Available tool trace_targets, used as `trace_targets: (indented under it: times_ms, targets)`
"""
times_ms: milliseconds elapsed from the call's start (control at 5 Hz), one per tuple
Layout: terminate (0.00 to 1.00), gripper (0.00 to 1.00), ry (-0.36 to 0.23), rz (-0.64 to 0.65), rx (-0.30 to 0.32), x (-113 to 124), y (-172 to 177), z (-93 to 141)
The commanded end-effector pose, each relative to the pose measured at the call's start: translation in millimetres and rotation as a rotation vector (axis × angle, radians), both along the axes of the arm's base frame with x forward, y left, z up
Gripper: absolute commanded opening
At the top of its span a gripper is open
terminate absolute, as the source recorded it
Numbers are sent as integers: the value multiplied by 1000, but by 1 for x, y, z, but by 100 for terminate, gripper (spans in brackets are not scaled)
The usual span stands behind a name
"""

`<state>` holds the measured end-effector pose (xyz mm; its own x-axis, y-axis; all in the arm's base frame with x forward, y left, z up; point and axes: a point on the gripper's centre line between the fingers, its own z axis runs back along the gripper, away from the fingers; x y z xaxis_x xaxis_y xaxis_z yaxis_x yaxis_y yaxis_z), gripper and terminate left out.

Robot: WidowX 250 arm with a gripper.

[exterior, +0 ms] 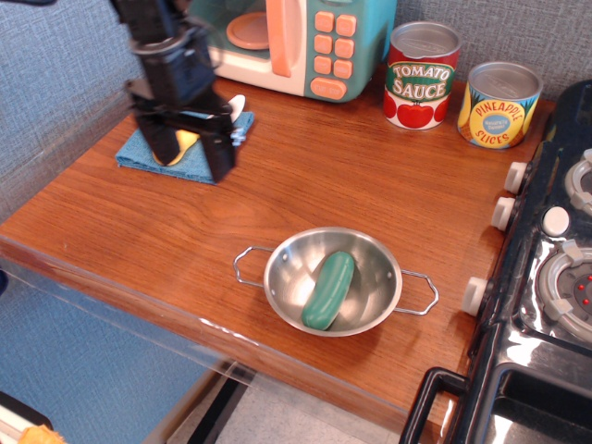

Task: Move the pickle to the left of the bowl.

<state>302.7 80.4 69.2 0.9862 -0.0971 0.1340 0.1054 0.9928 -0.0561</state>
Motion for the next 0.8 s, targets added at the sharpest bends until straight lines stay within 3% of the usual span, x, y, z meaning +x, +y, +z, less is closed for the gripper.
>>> trace_targets:
  times_ms: [0, 600]
  targets:
    - [0, 100, -41, -168, 12, -32, -58, 11]
    - [0, 100, -32, -189, 9, -40, -124, 5]
